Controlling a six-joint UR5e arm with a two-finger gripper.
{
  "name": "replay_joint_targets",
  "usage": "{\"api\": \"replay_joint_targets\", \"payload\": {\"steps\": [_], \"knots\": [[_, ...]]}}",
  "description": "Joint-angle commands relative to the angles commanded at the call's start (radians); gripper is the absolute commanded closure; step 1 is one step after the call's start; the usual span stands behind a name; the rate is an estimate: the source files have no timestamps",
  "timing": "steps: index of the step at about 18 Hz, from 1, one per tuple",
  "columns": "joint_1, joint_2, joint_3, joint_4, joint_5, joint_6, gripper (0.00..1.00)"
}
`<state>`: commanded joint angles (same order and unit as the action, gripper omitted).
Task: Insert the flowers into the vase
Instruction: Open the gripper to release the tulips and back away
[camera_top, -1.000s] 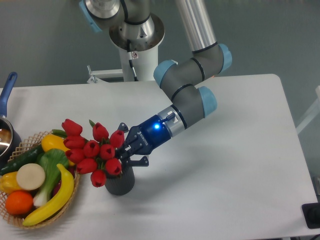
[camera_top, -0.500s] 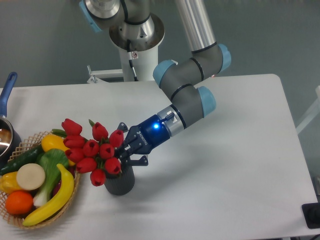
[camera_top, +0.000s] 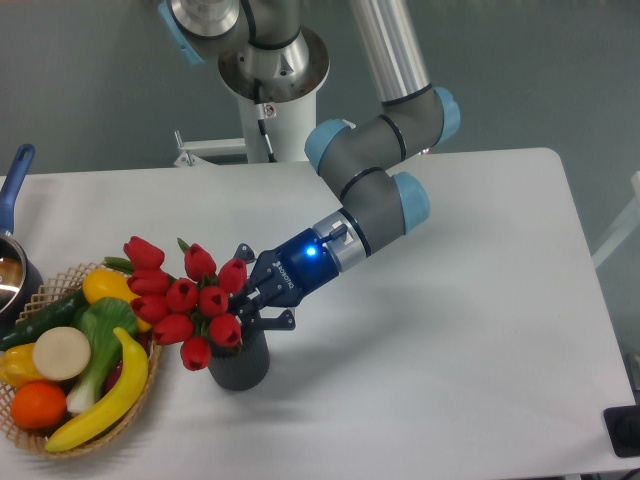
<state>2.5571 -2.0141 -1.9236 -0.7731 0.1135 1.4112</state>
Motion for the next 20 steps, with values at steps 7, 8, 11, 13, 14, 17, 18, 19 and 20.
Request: {"api": "replay_joint_targets", "payload": {"steps": [7, 8, 11, 13, 14, 17, 18, 19, 20], "knots": [[0.0, 0.0, 0.0, 0.0, 0.0, 0.017, 0.62], [0.0, 0.0, -0.002, 0.0, 0.0, 0.018, 0.61], [0.002, 0.0, -0.002, 0.0, 0.0, 0.038, 0.51], [0.002, 0.0, -0.003, 0.0, 0.0, 0.044, 0.51], [0.002, 0.0, -0.005, 0.0, 0.0, 0.045, 0.5], [0.009, 0.0, -0.006, 0.0, -0.002, 0.045, 0.48], [0.012, 0.002, -0.008, 0.0, -0.002, 0.045, 0.48], [0.018, 0.002, -0.008, -0.002, -0.002, 0.045, 0.48], [0.02, 0.003, -0.008, 0.0, -0.002, 0.046, 0.46]]}}
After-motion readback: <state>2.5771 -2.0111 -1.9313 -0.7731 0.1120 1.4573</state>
